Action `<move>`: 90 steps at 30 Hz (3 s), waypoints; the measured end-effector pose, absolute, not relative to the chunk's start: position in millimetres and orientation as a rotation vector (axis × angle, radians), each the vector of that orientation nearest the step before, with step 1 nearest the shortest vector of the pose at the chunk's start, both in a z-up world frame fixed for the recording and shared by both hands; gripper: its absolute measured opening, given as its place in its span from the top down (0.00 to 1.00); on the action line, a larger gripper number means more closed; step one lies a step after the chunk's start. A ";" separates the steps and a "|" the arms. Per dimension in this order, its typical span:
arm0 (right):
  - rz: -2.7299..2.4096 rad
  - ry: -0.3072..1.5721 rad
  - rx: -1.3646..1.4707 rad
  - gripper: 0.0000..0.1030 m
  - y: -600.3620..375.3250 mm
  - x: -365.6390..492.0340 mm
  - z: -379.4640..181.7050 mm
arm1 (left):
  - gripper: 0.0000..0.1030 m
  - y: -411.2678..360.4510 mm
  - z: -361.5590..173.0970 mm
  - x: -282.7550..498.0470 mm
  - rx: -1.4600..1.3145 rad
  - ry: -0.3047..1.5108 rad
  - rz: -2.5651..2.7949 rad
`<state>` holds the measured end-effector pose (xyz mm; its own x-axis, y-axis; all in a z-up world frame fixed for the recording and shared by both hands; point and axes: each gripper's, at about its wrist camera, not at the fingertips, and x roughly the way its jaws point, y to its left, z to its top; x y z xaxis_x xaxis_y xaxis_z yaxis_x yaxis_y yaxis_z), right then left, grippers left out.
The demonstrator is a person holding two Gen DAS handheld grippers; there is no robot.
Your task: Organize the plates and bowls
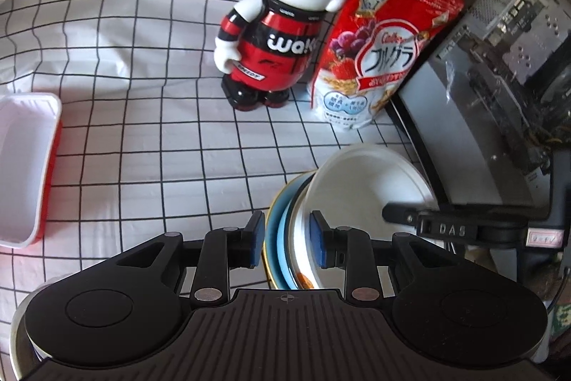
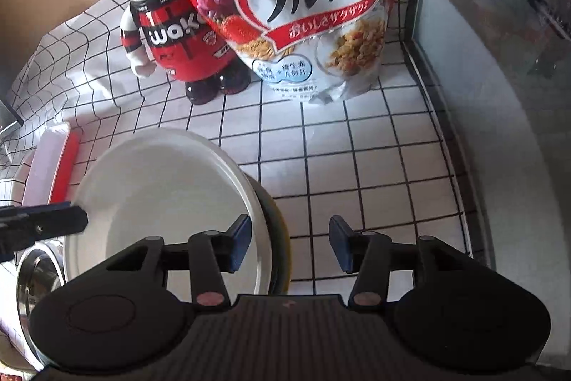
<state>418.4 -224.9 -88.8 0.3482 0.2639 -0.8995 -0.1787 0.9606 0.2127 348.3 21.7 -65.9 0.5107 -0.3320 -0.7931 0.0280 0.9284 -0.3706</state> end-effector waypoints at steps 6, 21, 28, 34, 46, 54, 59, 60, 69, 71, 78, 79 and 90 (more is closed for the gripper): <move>0.279 1.190 0.117 0.51 -233.3 417.6 -90.0 | 0.71 20.1 -71.6 343.8 -0.353 1.025 -0.241; 0.401 1.222 0.203 0.45 -234.1 411.3 -108.7 | 0.69 7.3 -97.5 355.6 -0.297 1.125 -0.193; 0.462 1.291 0.349 0.48 -231.1 418.2 -134.6 | 0.69 -6.0 -118.1 367.6 -0.256 1.217 -0.189; 0.501 1.315 0.380 0.49 -231.2 421.9 -141.9 | 0.66 -13.4 -128.0 371.1 -0.267 1.258 -0.190; 0.569 1.376 0.357 0.48 -222.7 386.4 -143.8 | 0.66 -7.9 -123.0 330.5 -0.251 1.264 -0.130; 0.598 1.402 0.361 0.48 -228.5 339.4 -150.2 | 0.66 -9.3 -119.5 282.8 -0.248 1.285 -0.147; 0.575 1.392 0.367 0.48 -227.5 325.4 -154.8 | 0.68 -11.7 -118.1 274.8 -0.231 1.274 -0.150; 0.565 1.379 0.357 0.48 -226.1 322.5 -154.0 | 0.68 -10.8 -117.2 273.9 -0.231 1.269 -0.150; 0.460 1.343 0.358 0.48 -224.9 311.7 -145.9 | 0.67 -8.7 -112.7 271.6 -0.220 1.219 -0.179; 0.427 1.353 0.368 0.48 -222.5 312.9 -144.8 | 0.64 -9.1 -113.0 270.1 -0.217 1.207 -0.194; 0.409 1.346 0.378 0.48 -229.8 317.9 -144.1 | 0.61 -12.7 -112.6 272.2 -0.233 1.202 -0.210; 0.415 1.341 0.375 0.48 -230.6 318.3 -143.4 | 0.61 -11.9 -112.6 271.4 -0.245 1.202 -0.208; 0.461 1.167 0.223 0.40 -242.2 308.7 -127.5 | 0.66 -8.5 -93.9 253.2 -0.296 1.129 -0.110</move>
